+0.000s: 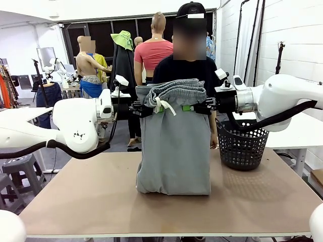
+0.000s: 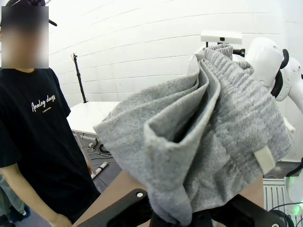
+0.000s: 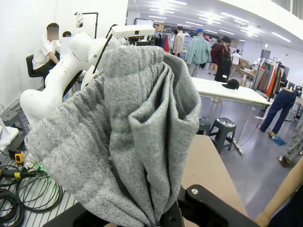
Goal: Fold the training pants.
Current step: Fold the Training pants in half.
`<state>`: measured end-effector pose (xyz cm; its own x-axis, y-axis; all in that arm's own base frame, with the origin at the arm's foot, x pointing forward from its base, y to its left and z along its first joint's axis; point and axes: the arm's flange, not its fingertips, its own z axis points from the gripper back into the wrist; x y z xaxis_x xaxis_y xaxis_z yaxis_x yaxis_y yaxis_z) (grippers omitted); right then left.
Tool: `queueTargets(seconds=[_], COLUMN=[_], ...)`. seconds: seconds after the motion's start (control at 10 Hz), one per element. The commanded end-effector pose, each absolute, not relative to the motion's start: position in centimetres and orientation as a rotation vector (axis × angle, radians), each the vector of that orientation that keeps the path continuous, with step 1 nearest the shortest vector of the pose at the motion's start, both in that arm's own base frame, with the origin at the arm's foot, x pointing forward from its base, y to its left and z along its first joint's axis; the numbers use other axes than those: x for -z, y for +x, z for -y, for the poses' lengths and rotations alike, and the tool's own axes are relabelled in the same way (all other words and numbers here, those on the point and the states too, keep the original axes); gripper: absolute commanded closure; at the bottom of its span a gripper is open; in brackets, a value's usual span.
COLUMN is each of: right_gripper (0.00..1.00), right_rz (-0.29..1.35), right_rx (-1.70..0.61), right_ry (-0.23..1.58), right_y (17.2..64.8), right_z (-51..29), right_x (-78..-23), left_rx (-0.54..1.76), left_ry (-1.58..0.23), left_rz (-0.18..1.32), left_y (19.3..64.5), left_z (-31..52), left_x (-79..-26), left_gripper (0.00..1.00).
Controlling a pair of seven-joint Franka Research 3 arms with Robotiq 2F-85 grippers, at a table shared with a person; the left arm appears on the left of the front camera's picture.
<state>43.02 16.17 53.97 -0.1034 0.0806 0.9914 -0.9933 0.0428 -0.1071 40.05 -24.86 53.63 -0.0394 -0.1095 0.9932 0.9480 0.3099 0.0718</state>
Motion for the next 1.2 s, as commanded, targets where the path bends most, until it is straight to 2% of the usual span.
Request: queueTargets(seconds=[0.0, 1.1], right_gripper=[1.0, 1.0], right_rz=[1.253, 1.253], right_rx=[-1.291, -1.291], right_ry=[1.068, 1.068], right_y=[42.9, 42.9], right_z=[-16.47, -16.47], right_x=[-54.1, -54.1], left_rx=[1.051, 1.051], left_ry=[-0.869, -0.869], left_rz=[1.328, 1.328], left_y=[39.91, 39.91], left_z=[24.89, 24.89], left_x=[-53.73, -53.73], left_gripper=[1.0, 1.0])
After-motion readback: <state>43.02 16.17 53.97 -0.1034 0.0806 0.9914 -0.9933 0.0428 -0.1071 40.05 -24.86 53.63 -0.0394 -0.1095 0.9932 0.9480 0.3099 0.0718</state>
